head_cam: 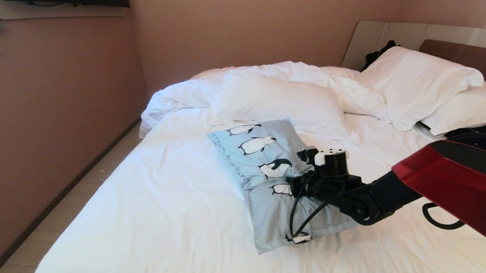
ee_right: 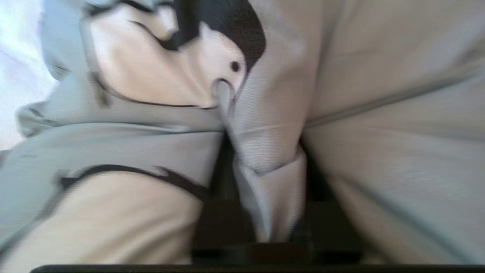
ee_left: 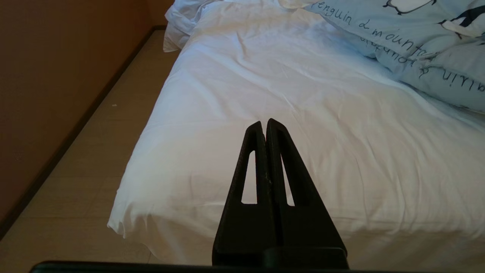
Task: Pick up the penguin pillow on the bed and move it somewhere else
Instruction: Pick up the pillow
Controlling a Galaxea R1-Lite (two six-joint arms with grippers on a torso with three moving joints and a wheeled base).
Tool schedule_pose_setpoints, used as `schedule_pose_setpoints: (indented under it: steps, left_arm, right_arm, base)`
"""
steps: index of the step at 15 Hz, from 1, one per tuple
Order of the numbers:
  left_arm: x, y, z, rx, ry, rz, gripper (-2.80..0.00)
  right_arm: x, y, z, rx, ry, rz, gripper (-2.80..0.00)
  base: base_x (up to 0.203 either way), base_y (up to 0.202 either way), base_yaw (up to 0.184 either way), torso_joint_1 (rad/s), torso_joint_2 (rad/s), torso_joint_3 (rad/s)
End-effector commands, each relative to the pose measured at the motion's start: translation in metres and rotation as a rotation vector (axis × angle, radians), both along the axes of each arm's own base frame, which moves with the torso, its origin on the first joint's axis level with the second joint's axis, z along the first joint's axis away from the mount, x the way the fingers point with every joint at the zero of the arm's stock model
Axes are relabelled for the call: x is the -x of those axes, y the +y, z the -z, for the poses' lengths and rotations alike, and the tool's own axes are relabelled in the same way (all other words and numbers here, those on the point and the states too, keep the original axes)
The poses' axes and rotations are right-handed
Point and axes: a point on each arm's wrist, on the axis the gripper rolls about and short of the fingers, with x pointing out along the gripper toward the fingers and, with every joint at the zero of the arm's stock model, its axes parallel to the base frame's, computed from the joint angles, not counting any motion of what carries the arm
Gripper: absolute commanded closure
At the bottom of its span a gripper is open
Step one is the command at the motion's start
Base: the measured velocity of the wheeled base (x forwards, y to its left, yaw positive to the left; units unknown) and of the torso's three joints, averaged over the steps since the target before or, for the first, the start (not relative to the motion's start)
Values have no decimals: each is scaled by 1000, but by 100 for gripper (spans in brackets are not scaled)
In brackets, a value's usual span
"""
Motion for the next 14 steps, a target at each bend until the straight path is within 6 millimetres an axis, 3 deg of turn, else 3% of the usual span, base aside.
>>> schedule_pose_setpoints:
  steps: [1,8,14]
  left_arm:
    - [0,0,0,0,-1,0,0]
    - [0,0,0,0,-1,0,0]
    - [0,0,0,0,-1,0,0]
  right_arm:
    - [7,-4,-31,-32,-66,4,0]
    - [33,-51,-125,-141,-268,101,0]
    - [59,-77,-174,-180,-395,149,0]
  base:
    - [0,0,0,0,0,0]
    - [0,0,0,0,0,0]
    - [0,0,0,0,0,0]
